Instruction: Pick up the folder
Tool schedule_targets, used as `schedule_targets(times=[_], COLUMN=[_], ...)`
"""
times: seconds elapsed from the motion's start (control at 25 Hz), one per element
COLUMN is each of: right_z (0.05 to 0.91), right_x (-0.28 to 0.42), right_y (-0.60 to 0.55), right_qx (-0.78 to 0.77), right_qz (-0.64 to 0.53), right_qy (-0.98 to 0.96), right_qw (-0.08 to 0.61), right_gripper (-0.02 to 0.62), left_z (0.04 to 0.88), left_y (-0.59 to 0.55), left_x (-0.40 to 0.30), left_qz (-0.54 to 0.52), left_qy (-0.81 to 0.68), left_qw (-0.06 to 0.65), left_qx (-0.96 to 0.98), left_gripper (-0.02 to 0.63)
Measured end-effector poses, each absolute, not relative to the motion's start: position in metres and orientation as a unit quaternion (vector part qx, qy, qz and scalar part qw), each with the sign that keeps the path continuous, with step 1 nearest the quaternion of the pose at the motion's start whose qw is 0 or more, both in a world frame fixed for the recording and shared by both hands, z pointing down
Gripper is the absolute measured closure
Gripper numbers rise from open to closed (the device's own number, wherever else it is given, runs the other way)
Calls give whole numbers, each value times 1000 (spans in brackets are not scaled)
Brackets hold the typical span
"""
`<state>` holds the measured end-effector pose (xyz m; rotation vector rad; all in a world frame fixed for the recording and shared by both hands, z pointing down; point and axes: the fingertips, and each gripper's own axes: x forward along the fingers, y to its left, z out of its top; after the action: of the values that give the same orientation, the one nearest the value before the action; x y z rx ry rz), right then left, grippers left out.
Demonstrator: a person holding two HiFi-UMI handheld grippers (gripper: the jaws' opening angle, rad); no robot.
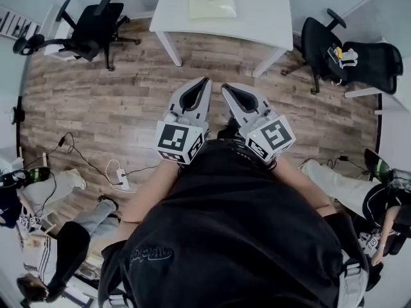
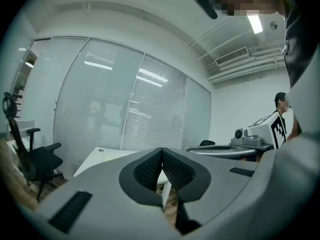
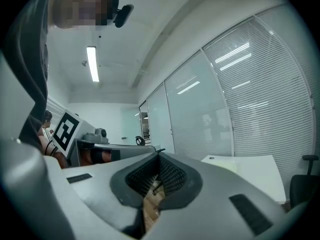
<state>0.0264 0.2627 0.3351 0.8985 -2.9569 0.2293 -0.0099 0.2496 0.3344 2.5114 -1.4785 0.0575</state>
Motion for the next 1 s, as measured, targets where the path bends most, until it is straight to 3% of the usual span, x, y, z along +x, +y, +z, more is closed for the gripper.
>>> schedule_targets(times=[0.68, 1.0], right_z=[341, 352], right_x=[134, 142], right_y=[120, 92], right_qx=[279, 293], right_qz=[83, 102], right_qy=[-956, -950], right_qw=[23, 28], right_gripper=[574, 574], left_z=[342, 353], left_y=[112, 79], left_x=[99, 111], left_qz=[16, 26], left_qy=[-506, -488], left_qw=[128, 144], left_qx=[853, 860], left_gripper=[592, 592])
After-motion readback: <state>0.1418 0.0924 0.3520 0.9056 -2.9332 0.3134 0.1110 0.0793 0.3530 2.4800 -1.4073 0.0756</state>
